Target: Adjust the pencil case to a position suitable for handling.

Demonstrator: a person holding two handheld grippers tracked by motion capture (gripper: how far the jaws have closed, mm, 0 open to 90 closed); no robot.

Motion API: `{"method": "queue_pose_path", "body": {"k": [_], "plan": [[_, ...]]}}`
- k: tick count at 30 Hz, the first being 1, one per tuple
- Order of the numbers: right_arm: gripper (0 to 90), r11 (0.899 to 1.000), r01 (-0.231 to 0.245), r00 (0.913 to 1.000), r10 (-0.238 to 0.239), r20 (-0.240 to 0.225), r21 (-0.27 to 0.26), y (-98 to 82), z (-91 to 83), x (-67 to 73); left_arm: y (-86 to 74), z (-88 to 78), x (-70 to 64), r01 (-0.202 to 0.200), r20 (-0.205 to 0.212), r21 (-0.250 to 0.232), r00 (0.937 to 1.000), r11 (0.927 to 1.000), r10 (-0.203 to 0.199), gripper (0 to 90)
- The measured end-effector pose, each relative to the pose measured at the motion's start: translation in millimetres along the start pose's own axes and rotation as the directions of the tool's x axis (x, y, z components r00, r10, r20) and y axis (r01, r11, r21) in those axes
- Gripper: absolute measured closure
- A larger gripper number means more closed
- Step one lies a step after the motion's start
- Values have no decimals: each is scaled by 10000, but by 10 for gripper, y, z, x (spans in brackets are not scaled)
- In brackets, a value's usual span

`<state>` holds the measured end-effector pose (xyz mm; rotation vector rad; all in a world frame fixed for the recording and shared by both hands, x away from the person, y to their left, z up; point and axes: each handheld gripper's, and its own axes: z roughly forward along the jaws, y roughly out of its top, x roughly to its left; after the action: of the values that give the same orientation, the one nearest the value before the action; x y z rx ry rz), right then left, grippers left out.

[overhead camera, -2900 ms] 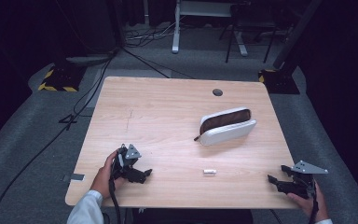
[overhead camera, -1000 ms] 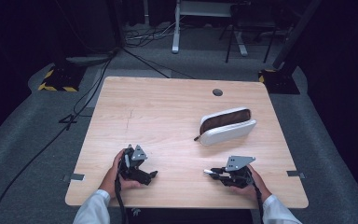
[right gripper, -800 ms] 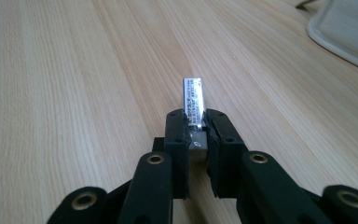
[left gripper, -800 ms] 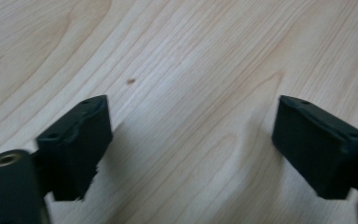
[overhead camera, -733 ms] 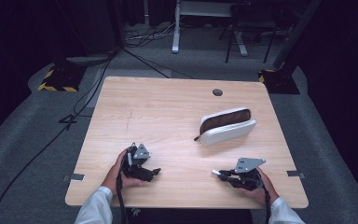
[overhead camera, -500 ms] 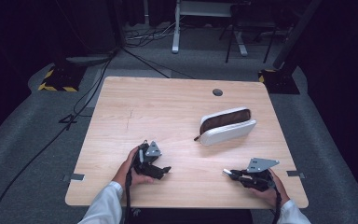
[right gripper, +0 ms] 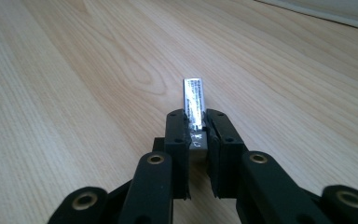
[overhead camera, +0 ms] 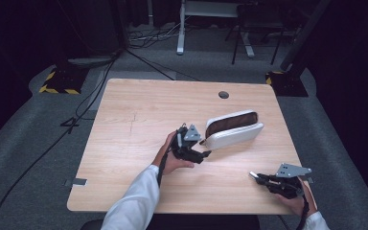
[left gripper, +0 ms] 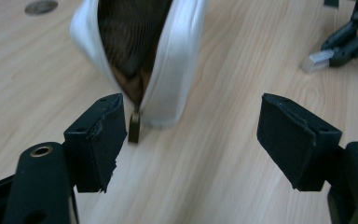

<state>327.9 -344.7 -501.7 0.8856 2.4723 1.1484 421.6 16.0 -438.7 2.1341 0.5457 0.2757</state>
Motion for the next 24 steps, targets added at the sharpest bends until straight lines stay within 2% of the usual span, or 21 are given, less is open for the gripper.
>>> {"method": "queue_pose_path", "body": {"k": [4, 7, 13, 17, 21, 22, 24], "plan": [[797, 9996, -240, 9997, 239, -78, -138, -24, -11, -43, 201, 180, -25, -179, -33, 22, 9998, 9998, 179, 254], [797, 9997, -226, 9997, 225, -82, -130, -22, -9, -42, 296, 298, -21, -259, -141, 116, 9996, 9996, 261, 257], [797, 9997, -221, 9997, 220, -70, -117, -21, -9, -42, 372, 508, 38, 51, -237, 312, 9997, 9995, -43, 285], [796, 9997, -227, 9997, 226, -92, -113, -21, -8, -43, 385, 557, 58, -254, -263, 452, 9993, 9987, 266, 457], [796, 9997, -218, 9997, 217, -92, -117, -21, -8, -45, 359, 490, 43, -711, -18, 448, 9975, 9965, 713, 647], [796, 9997, -218, 9997, 217, -92, -117, -21, -8, -45, 359, 490, 43, -711, -18, 448, 9975, 9965, 713, 676], [796, 9998, -190, 9998, 189, -115, -116, -21, -7, -42, 327, 419, 29, -1048, 174, 493, 9944, 9933, 1040, 712]]}}
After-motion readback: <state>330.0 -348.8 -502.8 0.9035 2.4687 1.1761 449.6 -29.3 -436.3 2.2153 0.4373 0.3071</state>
